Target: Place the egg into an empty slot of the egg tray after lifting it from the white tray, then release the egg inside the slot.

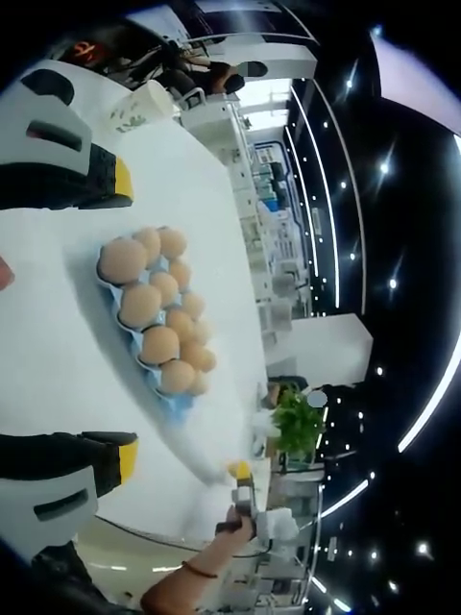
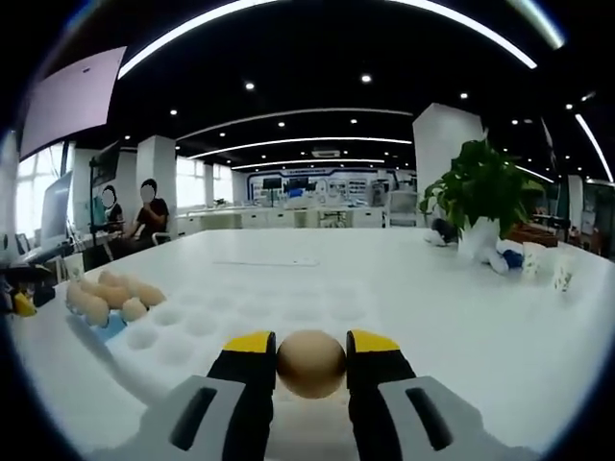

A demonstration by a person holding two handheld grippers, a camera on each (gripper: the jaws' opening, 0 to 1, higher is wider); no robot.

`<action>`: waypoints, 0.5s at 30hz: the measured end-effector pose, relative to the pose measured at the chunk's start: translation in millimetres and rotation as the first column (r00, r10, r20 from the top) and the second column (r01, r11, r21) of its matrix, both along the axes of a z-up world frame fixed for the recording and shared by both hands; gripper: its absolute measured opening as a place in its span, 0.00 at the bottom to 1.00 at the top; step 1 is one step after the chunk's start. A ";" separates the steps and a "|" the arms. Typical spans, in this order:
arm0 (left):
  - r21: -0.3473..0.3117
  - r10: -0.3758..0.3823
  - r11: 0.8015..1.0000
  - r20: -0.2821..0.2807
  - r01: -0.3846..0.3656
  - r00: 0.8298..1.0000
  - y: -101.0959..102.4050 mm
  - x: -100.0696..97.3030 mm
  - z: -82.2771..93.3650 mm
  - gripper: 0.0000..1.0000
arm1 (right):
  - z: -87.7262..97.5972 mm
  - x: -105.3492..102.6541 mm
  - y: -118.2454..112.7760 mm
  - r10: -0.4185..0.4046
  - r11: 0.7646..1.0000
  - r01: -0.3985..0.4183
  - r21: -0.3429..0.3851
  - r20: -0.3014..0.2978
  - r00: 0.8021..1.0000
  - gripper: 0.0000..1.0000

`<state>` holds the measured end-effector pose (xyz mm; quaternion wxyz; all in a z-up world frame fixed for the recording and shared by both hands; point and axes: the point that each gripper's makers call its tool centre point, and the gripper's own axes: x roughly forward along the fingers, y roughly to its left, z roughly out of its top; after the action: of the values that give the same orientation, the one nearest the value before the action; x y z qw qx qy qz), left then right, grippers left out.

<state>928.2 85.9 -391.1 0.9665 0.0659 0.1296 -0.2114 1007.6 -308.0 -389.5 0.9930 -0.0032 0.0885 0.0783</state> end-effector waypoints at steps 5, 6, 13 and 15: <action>-0.001 -0.002 1.000 0.002 0.002 1.000 -0.2 1.1 1.0 0.98 | 1.8 -1.7 14.2 0.031 0.999 -0.031 0.017 0.000 1.000 0.30; -0.001 -0.003 1.000 0.003 0.003 1.000 -0.6 1.2 1.3 0.98 | 2.3 -2.1 16.5 0.035 0.999 -0.035 0.021 0.001 0.999 0.30; 0.001 -0.009 1.000 0.002 0.009 1.000 -3.4 2.3 1.5 0.98 | 3.3 -5.9 45.7 0.097 0.995 -0.097 0.031 0.005 0.995 0.30; 0.002 -0.012 1.000 0.002 0.012 1.000 -4.4 2.5 1.8 0.98 | 3.4 -6.1 52.5 0.110 0.993 -0.110 0.037 0.006 0.994 0.30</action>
<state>930.7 81.5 -389.3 0.9654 0.0676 0.1283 -0.2169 1001.6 -255.5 -386.0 0.9872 0.0103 0.0850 0.1347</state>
